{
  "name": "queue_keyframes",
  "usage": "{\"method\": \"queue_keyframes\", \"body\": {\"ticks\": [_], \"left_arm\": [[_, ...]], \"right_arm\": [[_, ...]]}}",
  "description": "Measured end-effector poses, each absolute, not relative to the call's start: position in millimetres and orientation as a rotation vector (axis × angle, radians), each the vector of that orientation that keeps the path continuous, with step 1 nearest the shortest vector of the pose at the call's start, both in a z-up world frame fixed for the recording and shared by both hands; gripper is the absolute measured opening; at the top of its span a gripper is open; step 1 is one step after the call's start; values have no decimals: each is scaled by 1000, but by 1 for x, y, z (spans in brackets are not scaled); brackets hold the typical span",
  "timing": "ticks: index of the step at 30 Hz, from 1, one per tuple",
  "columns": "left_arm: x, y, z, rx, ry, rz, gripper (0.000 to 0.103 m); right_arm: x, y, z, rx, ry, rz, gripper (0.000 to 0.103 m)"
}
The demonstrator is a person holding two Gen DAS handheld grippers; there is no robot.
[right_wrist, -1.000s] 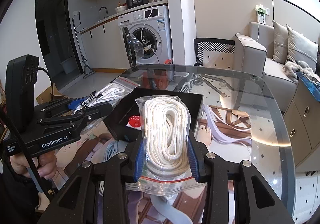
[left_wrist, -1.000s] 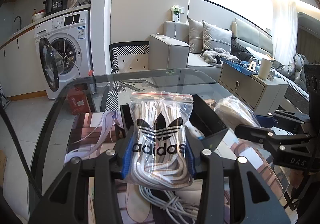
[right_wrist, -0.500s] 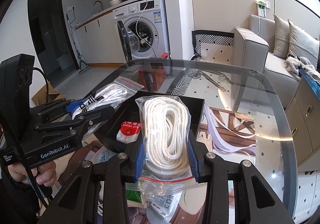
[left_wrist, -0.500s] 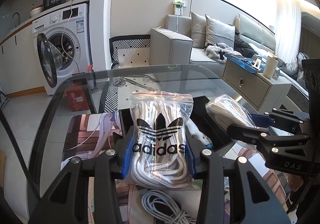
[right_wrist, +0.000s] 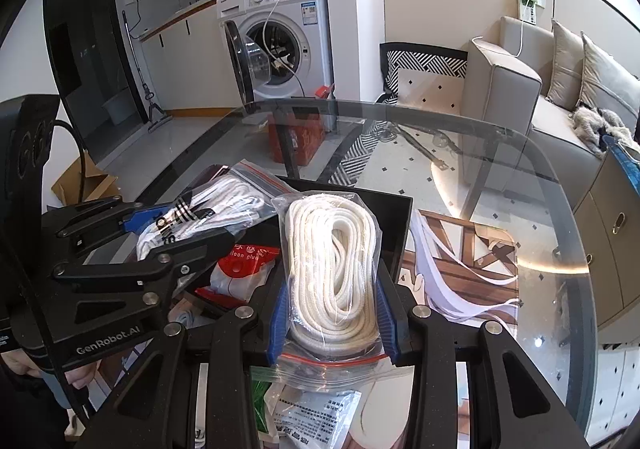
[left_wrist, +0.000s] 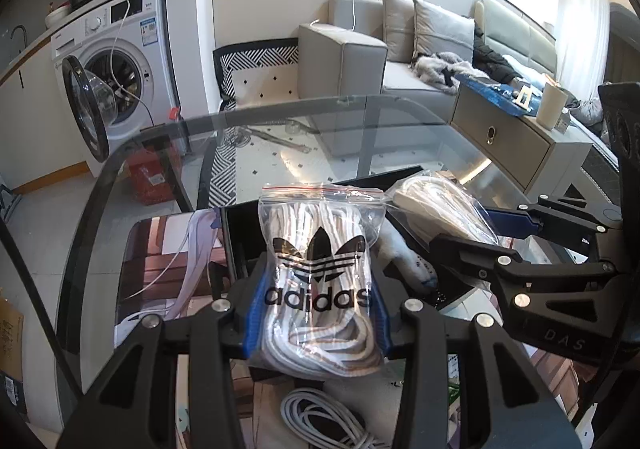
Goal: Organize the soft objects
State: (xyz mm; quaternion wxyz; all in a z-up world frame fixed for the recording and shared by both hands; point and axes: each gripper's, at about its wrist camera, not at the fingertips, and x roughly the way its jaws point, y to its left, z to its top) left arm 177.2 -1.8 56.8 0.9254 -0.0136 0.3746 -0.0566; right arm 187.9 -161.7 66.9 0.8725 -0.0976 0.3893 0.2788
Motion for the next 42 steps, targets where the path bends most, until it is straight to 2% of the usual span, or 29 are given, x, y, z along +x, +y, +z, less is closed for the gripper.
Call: {"method": "queue_keyframes", "body": {"ticks": [19,29,37,40,42], "left_arm": [[196,-4,38,-24,794,-78,42],[194,-2,36,-17,780,-105,48],[192,-4,36,0,780,-121,48],[192,-4,36,-5,779,-124,48],[192,-4,37,-10,780,-126,49]], "right_arm": [[212,-144,48,-251,845,611,38],[209,-149,48,-257,792,667,42],[204,-149,47,-275,810,684,42],[202,-150,48,-274,796,686,46],[200,-152,52,-270,771,674,57]]}}
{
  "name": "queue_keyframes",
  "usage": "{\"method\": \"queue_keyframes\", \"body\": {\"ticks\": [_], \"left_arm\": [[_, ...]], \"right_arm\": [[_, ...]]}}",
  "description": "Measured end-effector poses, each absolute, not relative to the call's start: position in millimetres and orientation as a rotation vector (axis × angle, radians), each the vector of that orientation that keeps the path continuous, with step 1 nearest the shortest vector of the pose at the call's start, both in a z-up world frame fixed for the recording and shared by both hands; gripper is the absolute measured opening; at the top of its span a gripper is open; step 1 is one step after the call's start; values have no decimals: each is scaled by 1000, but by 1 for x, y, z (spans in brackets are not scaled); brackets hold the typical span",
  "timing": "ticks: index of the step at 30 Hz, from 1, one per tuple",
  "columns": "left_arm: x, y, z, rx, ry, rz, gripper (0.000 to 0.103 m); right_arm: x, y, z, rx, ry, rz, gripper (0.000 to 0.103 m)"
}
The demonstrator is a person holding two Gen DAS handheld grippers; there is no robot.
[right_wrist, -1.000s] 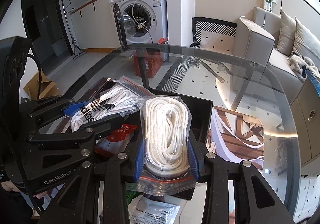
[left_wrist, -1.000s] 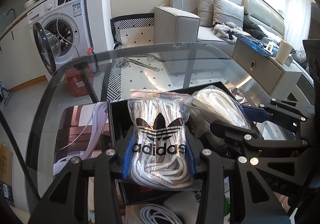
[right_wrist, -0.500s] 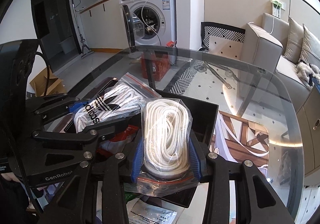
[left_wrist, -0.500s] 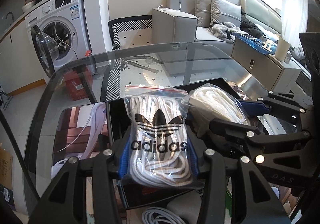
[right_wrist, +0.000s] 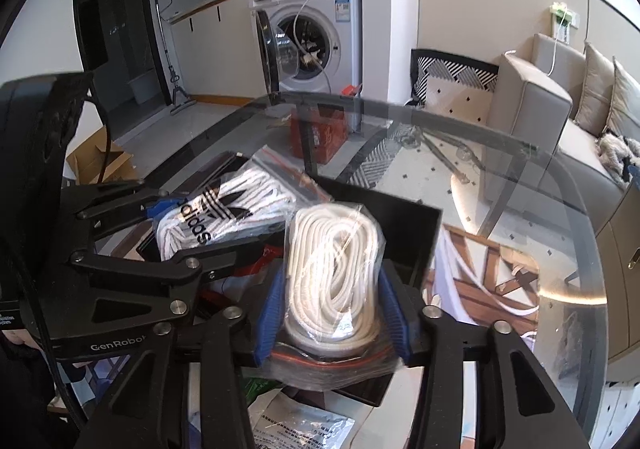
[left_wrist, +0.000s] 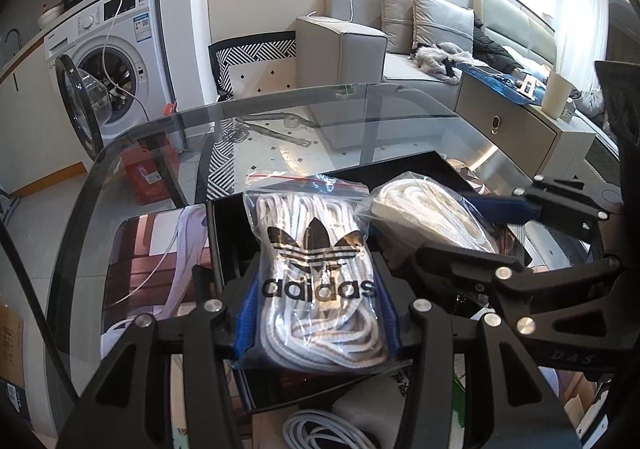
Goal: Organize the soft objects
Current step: 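Release the adidas bag with the left tool while the right tool releases the rope bag into the box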
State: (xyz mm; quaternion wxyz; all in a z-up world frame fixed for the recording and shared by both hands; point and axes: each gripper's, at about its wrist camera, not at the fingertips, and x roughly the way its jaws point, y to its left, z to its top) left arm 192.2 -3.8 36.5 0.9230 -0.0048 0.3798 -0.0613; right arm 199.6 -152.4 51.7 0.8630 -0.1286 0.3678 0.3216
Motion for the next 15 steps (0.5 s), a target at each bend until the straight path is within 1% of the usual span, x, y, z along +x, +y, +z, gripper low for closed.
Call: {"method": "queue_keyframes", "body": {"ticks": [2,4,9,12,15], "left_arm": [[192,-5,36,-7,777,-132,54],[192,-8,36,2,772,-127,55],[191,-7,36,-11,769,-122,55],[188,-5,38,-13,766,-122,55],[187,-5,38,-11,760,-118,55]], "right_arm": [[196,-157,58,-262,737,670,68],[192,-162,65,-270,711,652,72],[190,-174,68,-299,723,605,73],[195,-182,64,-289,744,583,78],[202,-183,57,-287,766,575,79]]}}
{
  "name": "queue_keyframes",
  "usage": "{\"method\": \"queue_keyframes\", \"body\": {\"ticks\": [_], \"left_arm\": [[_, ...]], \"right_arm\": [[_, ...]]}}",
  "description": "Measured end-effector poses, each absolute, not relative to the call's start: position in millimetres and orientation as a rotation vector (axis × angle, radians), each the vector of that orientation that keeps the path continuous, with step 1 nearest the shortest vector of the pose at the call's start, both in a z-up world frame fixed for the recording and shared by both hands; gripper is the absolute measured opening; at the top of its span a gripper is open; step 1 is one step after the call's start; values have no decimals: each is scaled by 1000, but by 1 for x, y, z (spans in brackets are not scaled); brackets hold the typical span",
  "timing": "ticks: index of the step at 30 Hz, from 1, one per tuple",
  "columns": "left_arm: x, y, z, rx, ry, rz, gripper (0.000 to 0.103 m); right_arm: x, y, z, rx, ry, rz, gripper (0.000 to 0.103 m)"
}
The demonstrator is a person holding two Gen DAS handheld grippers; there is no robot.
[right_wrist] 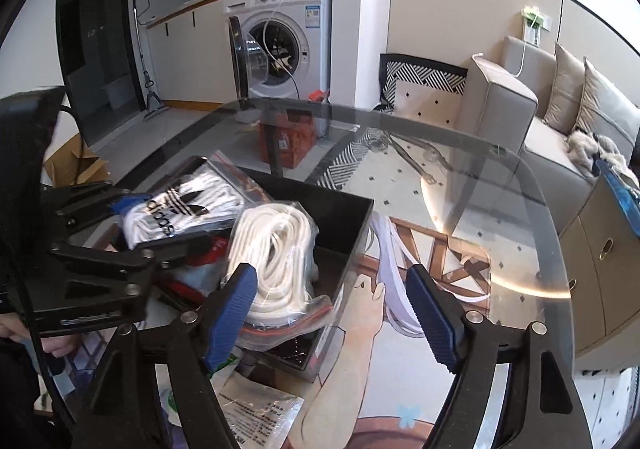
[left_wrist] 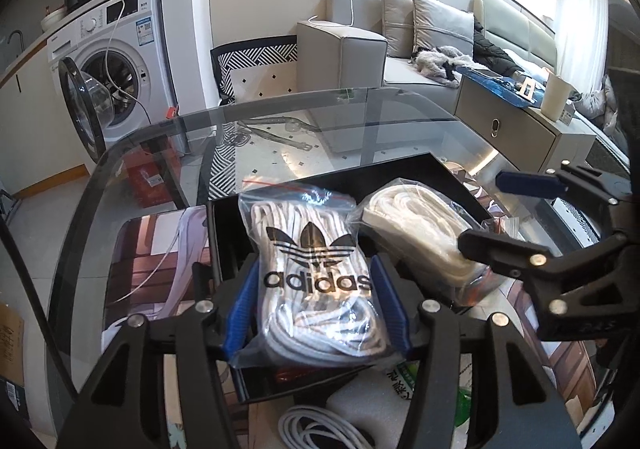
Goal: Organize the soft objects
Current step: 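Release the adidas bag with the left tool while the right tool releases the rope bag into the box, then withdraw both open tools and move them toward the white cable and packets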
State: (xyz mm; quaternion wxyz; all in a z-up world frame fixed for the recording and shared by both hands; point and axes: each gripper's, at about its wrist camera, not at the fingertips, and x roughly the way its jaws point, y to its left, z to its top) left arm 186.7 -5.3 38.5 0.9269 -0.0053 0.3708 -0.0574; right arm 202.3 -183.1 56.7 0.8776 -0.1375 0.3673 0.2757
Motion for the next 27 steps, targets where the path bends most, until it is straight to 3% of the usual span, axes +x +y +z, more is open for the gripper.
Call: {"method": "queue_keyframes", "body": {"ticks": [10,15,17,19,27], "left_arm": [[186,-4,37,-16,756,-131,57],[172,-1,45,-25,712,-143,78],[164,1,49,-26,696,-146,90],[157,4,52,-23,681,-125,100],[129,24,59,-66,642,-77,103]], "right_arm": [[221,-174,41,-297,797,562,80],[206,-184,52,-251,736,569,89],[199,-192,59,-220,714,568,100],[191,-199,63,-192,694,571,102],[158,-218,68,-159,668,572,102]]}}
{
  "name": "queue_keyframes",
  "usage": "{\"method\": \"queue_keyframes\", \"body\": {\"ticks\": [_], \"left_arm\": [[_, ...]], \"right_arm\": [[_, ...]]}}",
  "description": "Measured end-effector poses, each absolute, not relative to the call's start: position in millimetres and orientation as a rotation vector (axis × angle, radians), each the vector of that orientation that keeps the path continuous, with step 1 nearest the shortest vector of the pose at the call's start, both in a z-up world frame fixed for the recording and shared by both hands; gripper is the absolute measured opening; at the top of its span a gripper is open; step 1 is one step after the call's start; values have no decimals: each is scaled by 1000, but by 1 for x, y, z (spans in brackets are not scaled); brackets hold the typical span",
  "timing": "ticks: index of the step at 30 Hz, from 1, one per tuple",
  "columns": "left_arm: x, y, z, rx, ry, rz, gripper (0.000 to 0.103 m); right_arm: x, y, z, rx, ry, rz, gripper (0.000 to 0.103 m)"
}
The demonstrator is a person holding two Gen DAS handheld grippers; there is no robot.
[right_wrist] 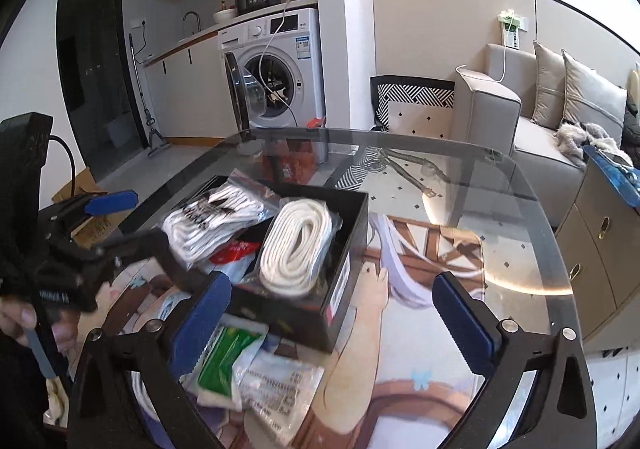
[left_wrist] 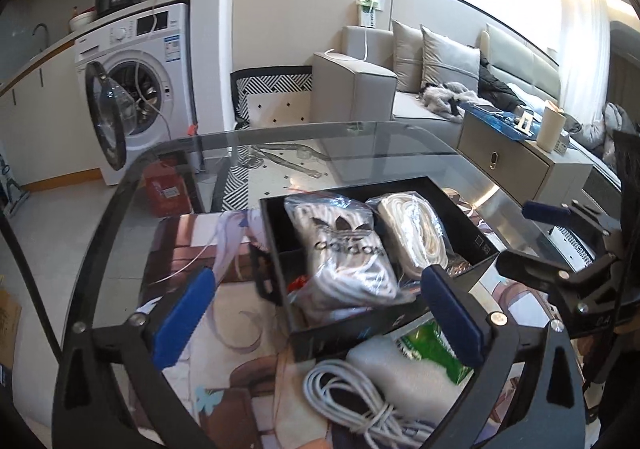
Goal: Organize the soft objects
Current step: 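Withdraw both open tools and move them toward the white cable and packets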
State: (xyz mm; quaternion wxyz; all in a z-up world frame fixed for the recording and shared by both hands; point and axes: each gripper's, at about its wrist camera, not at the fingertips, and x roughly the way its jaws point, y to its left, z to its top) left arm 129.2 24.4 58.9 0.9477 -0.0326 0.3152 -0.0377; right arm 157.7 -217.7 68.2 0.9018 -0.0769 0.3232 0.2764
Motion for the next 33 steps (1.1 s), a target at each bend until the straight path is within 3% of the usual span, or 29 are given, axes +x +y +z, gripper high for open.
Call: {"method": "queue_keyframes", "body": {"ticks": [33], "left_arm": [[76,26,13,-88,730,-42,103]], "right_arm": [[122,-222,28,-187,764,595,102]]}}
